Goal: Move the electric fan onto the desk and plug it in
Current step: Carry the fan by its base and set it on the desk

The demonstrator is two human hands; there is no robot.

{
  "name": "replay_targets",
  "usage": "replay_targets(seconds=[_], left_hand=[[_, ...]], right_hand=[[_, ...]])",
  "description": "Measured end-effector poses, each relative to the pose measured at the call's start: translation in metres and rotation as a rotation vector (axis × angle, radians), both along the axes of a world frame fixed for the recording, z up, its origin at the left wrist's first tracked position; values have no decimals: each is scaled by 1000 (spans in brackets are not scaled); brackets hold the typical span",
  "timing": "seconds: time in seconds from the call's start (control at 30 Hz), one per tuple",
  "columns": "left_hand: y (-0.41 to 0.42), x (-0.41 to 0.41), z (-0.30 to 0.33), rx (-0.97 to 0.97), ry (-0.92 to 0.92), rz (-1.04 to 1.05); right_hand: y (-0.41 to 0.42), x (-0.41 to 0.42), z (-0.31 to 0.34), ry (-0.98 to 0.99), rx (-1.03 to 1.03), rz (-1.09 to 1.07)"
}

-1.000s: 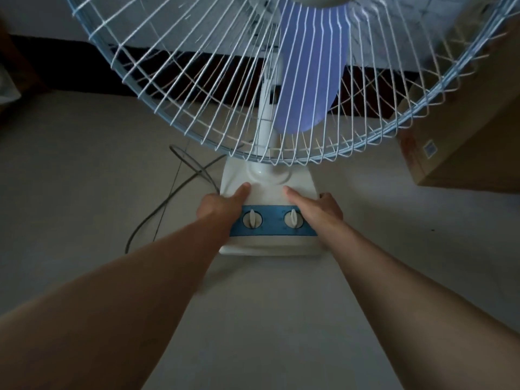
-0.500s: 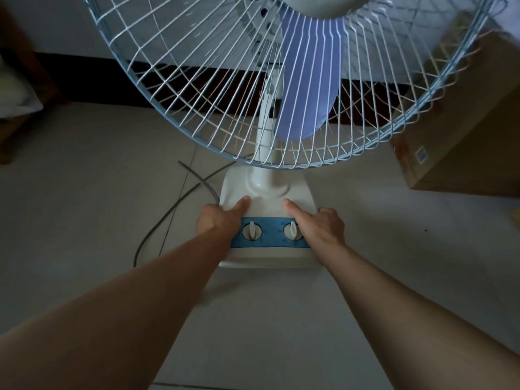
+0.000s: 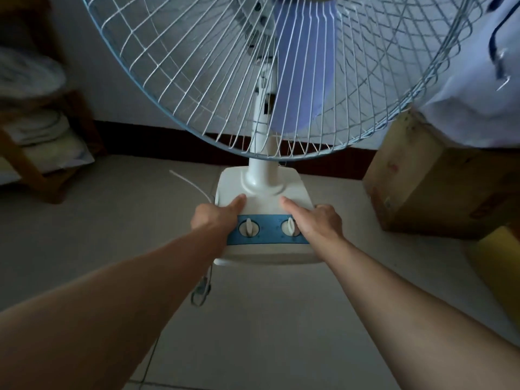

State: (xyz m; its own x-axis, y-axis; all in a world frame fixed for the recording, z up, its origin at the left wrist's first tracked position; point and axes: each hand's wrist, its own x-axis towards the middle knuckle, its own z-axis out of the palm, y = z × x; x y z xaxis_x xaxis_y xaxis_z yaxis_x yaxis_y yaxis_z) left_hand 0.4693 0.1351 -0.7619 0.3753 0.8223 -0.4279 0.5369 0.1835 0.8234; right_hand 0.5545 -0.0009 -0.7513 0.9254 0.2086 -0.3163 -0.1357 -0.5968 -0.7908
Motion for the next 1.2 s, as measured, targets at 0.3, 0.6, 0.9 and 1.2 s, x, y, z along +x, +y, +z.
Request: replay_targets(seconds=[0.3,0.6,0.9,1.2], left_hand=[[1,-2,120,49,-82,9],[7,-11,302,91,-69,25],[19,-33,533,80,-100,72],[23,-72,732,77,-122,141]], right_hand=[[0,4,123,-88,32,51],[7,-4,307,-89,16,77],[25,-14,532,-68,21,146],[37,-41,729,-112,6,238]])
